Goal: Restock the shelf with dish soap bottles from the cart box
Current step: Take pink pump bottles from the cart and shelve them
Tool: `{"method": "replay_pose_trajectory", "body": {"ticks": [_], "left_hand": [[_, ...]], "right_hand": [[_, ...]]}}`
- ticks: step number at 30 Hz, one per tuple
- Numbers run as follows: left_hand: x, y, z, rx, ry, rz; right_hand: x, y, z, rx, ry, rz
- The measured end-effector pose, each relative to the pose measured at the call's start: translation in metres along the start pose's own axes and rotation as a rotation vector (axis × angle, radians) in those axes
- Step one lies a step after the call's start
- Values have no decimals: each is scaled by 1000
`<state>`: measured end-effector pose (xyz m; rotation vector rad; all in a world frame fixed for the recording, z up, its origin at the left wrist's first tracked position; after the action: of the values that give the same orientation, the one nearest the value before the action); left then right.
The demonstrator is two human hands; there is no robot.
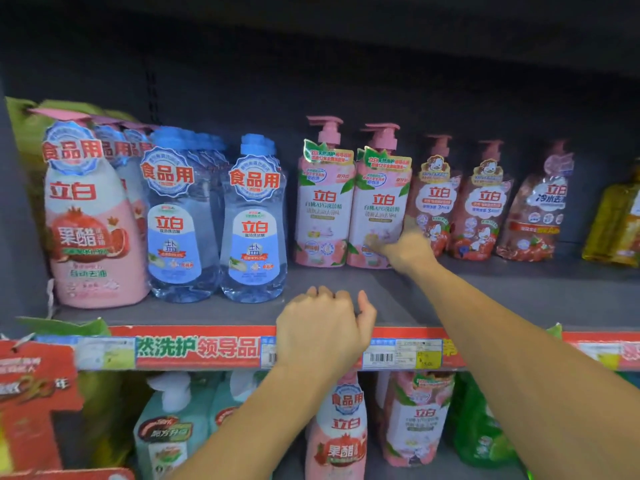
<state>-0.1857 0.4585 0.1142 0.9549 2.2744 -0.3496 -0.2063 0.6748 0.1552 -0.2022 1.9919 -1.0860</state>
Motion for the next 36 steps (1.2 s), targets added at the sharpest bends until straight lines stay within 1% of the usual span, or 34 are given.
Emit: {"method": "replay_pose_trajectory", "body": {"ticks": [2,5,6,7,10,13,17,20,21,22,24,26,27,28,31,34,36], "left_hand": [[0,0,-1,2,-11,-8],[-3,0,-1,6,-14,6],[-5,-1,0,7,-19,6],[-6,-1,1,8,-27,5],[-9,-1,3,10,-31,-3],[-13,-3,0,17,-30,-1],[-13,-4,3,50,-22,12],[-13,-5,2,77,4,33],[-14,-5,1,89,8,35],[-13,-4,2,110,4,31],[-9,-2,7,180,-21,14],[-4,-2,12,264,-44,6],[-2,-1,14,313,-40,5],[-3,1,15,371,-17,15],[-8,21,29,557,75,144],[-9,55,59,654,95,310],[-3,79,82,680,56,388]], "right_hand": [[2,-3,3,74,-39,109],[0,-6,18,200,-83,469],[0,-9,26,206,-91,567],[0,-11,35,196,-106,613],[4,-14,59,102,-161,588],[-1,-17,83,-8,-180,541],[-6,-13,121,-83,-205,558],[-2,-12,141,-181,-197,756],[1,-14,149,-224,-169,792],[3,-14,155,-260,-162,778],[6,-7,168,-370,-73,830],[6,-2,179,-368,-16,866],[8,4,182,-333,-15,879],[7,9,187,-346,10,904],[1,23,205,-457,24,910],[-5,44,234,-601,41,841],[-6,73,252,-565,-14,795]]}}
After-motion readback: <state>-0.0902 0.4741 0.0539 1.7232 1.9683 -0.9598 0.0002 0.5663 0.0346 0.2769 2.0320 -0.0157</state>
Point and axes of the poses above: each hand's wrist, its own z-axis away from the middle knuckle, its own x-axis out of the palm, y = z × x, the point moved 6 cm from there along -z, towards the middle knuckle, and after that the axes turned 11 degrees about -y, right-handed, at the moved point
